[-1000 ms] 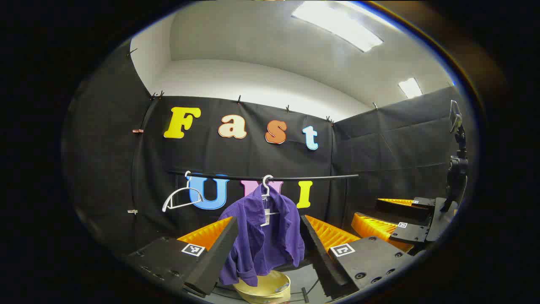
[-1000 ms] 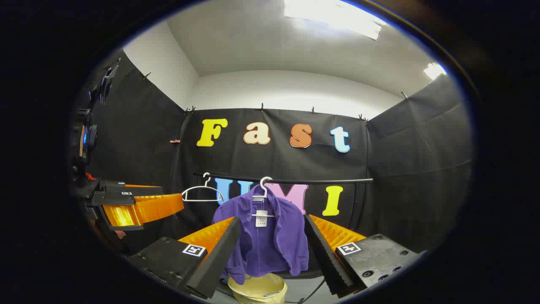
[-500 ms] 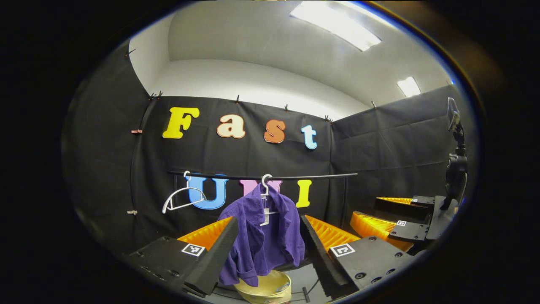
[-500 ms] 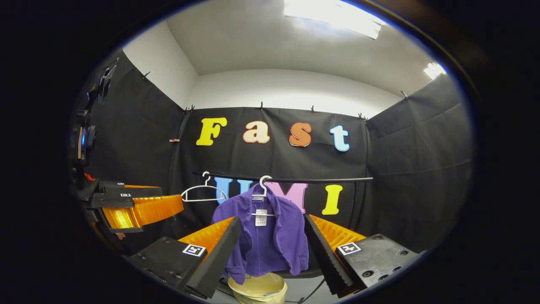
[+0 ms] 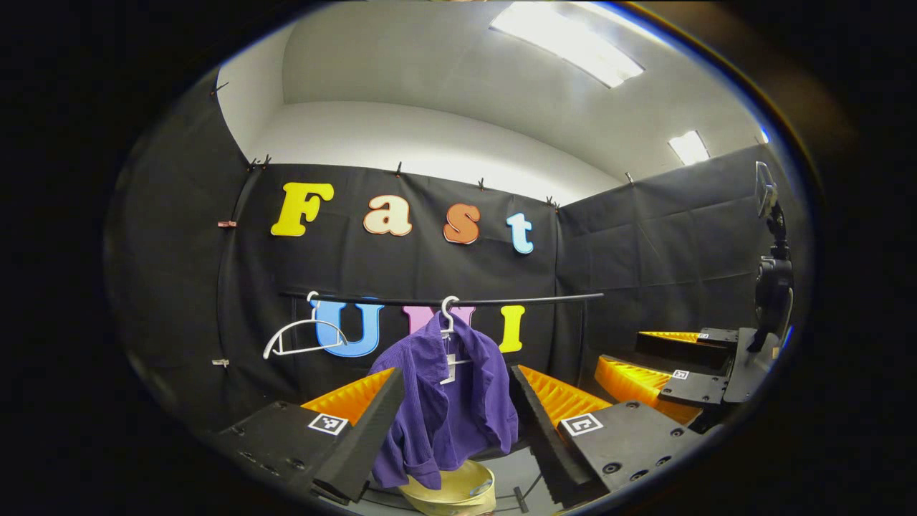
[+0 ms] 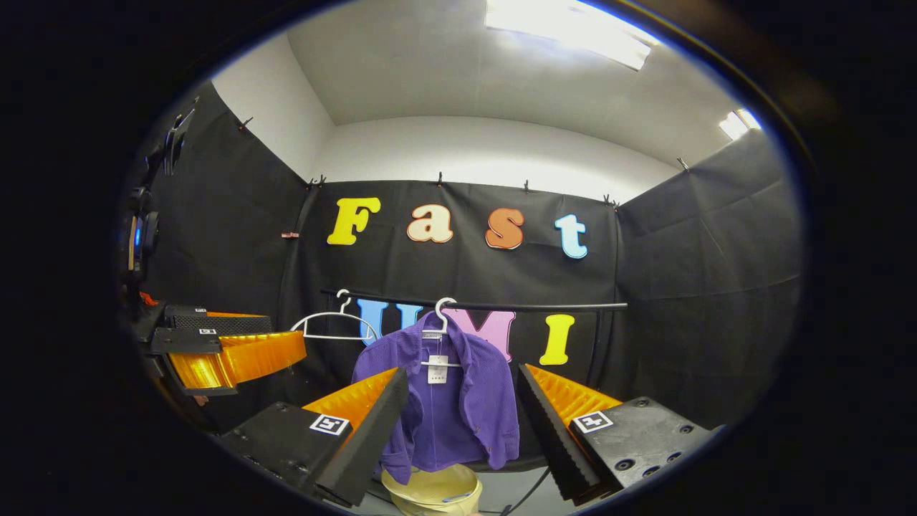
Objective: Grasp the clothes on the hanger with both hands and then place them into the laundry hamper below.
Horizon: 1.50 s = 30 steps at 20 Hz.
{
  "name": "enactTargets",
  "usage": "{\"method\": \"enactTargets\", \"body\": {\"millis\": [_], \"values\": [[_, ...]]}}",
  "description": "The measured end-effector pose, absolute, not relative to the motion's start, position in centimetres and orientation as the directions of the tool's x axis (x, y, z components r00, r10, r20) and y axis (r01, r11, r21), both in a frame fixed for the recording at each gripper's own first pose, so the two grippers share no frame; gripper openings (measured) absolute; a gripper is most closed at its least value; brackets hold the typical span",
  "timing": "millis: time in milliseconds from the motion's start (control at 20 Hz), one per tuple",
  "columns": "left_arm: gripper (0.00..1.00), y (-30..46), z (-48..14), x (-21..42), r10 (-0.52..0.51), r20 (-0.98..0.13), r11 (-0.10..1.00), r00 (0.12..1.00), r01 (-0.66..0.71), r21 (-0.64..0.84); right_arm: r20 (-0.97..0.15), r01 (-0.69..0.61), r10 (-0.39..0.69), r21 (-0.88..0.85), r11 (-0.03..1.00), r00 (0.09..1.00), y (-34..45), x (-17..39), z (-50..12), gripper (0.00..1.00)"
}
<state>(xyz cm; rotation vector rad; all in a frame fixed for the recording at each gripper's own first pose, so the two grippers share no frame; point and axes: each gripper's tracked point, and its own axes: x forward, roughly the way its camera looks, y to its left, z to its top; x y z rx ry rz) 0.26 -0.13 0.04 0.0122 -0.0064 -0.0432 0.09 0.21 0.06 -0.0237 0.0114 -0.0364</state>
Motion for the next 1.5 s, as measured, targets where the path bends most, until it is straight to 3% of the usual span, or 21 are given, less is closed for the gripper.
{"method": "enactTargets", "body": {"millis": [750, 800, 850, 1300, 1350, 1400, 1450, 1500], "values": [[0.92, 1.4, -1.2, -0.2, -0.142, -0.015, 0.989, 0.990, 0.142, 0.044, -0.043, 0.107, -0.109, -0.046, 0.993, 0.993, 2.8, -0.6, -1.5, 0.95], [0.88, 1.4, -1.4, 0.2, -0.146, -0.014, 0.988, 0.989, 0.147, 0.041, -0.042, 0.107, -0.109, -0.048, 0.993, 0.993, 2.8, -0.1, -1.5, 0.97], [0.92, 1.3, -1.4, 0.7, -0.150, -0.012, 0.988, 0.989, 0.151, 0.039, -0.044, 0.105, -0.107, -0.046, 0.993, 0.993, 2.8, 0.5, -1.8, 0.97], [0.92, 0.8, -4.2, 10.0, -0.142, -0.009, 0.990, 0.990, 0.142, -0.003, -0.030, 0.031, -0.031, -0.017, 0.999, 0.999, 1.2, 11.7, -5.3, 0.97], [0.88, 0.9, -4.7, 11.7, -0.130, -0.020, 0.991, 0.991, 0.129, -0.016, -0.034, 0.013, -0.013, -0.011, 1.000, 0.999, 0.8, 13.3, -6.1, 0.97], [0.92, 0.8, -5.2, 13.2, -0.129, -0.025, 0.991, 0.991, 0.129, -0.022, -0.033, -0.007, 0.007, -0.005, 1.000, 0.999, 0.6, 15.0, -6.8, 0.97], [0.88, 0.6, -5.5, 14.7, -0.119, -0.025, 0.993, 0.993, 0.119, -0.021, -0.037, -0.021, 0.021, 0.001, 1.000, 0.999, 0.1, 16.7, -7.4, 0.97], [0.92, 0.9, -5.7, 16.1, -0.096, -0.023, 0.995, 0.995, 0.095, -0.018, -0.048, -0.037, 0.037, 0.005, 0.999, 0.998, -0.3, 18.2, -8.3, 0.97]]}}
